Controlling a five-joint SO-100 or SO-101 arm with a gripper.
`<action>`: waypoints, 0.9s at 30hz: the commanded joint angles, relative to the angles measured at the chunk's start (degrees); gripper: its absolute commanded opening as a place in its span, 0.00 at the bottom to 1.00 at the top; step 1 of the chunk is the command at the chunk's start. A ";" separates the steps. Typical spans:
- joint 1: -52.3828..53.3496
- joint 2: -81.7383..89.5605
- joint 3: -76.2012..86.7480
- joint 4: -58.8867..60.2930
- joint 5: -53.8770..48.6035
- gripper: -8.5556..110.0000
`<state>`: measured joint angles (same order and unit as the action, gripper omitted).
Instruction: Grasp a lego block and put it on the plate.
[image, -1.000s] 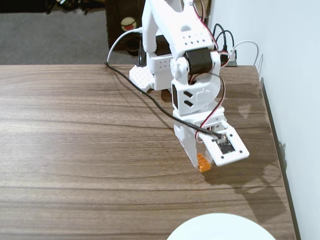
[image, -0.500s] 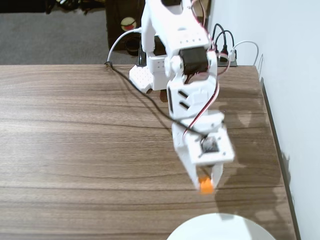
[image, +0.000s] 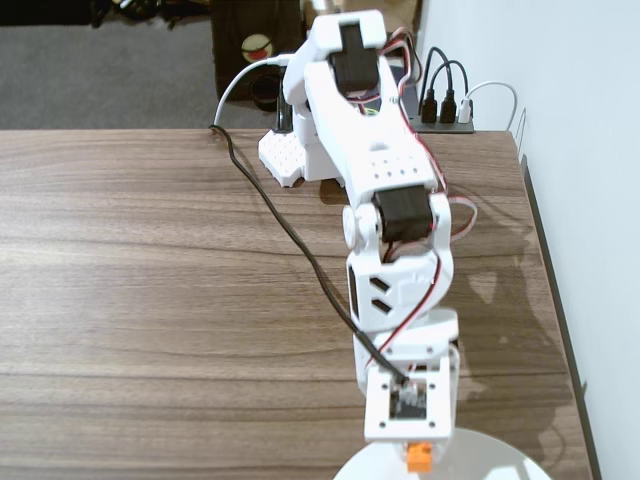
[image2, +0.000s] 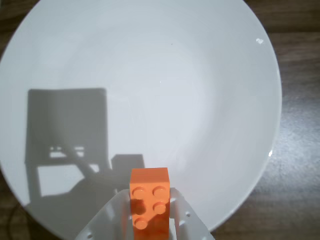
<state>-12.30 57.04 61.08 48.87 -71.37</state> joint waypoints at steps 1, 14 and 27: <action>0.00 -0.62 -5.27 0.26 1.14 0.13; 0.35 -3.43 -8.35 0.62 2.90 0.14; 0.79 -4.57 -8.44 0.35 3.60 0.21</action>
<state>-11.69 52.21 55.28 49.31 -68.20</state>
